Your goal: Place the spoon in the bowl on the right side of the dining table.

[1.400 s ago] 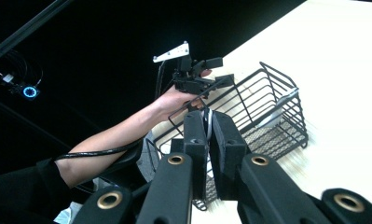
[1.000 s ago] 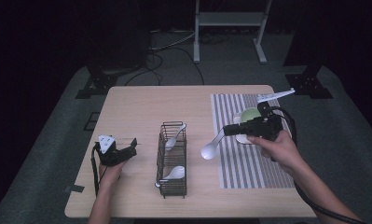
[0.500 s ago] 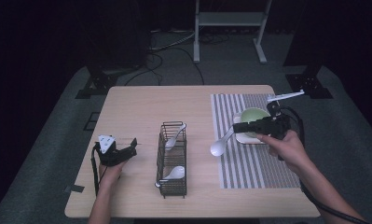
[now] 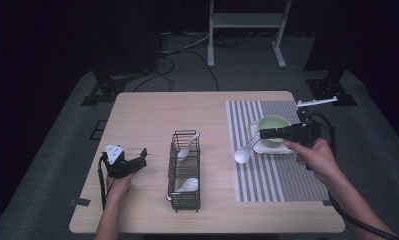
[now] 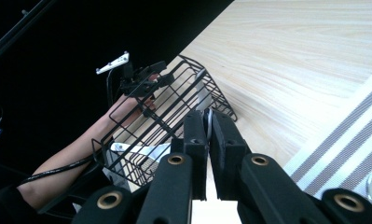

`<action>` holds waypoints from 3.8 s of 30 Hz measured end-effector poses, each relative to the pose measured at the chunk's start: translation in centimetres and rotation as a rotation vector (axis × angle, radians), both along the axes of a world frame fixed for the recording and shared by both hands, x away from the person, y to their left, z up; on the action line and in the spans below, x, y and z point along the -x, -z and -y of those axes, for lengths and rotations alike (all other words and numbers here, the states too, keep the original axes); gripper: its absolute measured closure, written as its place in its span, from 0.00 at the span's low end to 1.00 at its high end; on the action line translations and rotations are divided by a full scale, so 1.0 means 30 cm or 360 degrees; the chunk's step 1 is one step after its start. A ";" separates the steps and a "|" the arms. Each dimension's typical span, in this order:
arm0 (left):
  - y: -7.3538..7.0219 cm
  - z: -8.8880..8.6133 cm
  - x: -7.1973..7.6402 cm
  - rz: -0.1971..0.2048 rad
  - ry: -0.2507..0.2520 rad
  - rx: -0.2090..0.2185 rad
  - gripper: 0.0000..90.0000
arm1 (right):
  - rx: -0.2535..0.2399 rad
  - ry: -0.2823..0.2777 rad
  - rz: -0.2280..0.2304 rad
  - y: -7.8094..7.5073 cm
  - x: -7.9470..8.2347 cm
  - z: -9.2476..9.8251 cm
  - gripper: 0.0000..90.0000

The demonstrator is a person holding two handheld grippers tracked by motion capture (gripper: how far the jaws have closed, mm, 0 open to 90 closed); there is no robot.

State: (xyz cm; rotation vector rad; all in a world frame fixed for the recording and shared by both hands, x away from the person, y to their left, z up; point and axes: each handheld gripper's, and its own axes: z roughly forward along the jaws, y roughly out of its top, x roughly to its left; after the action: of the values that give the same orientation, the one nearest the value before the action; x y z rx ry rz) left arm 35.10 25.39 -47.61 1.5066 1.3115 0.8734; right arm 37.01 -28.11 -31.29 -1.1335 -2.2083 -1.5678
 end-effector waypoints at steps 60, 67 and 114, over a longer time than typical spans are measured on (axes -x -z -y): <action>0.000 0.002 0.000 0.0004 0.0000 -0.0003 0.00 | -0.0039 0.0370 -0.0028 0.033 -0.085 0.232 0.95; 0.000 0.002 0.001 0.0004 0.0000 -0.0005 0.00 | -0.0043 0.0409 -0.0030 0.027 -0.093 0.250 0.95; 0.000 0.003 0.000 0.0000 0.0003 -0.0011 0.00 | 0.0030 0.0635 -0.0035 0.028 -0.177 0.313 0.95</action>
State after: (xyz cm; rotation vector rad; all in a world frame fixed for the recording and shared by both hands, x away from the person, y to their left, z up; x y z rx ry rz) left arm 35.09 25.31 -47.61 1.5129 1.3077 0.8775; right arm 42.33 -37.51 -32.14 -1.6696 -2.0768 -1.6638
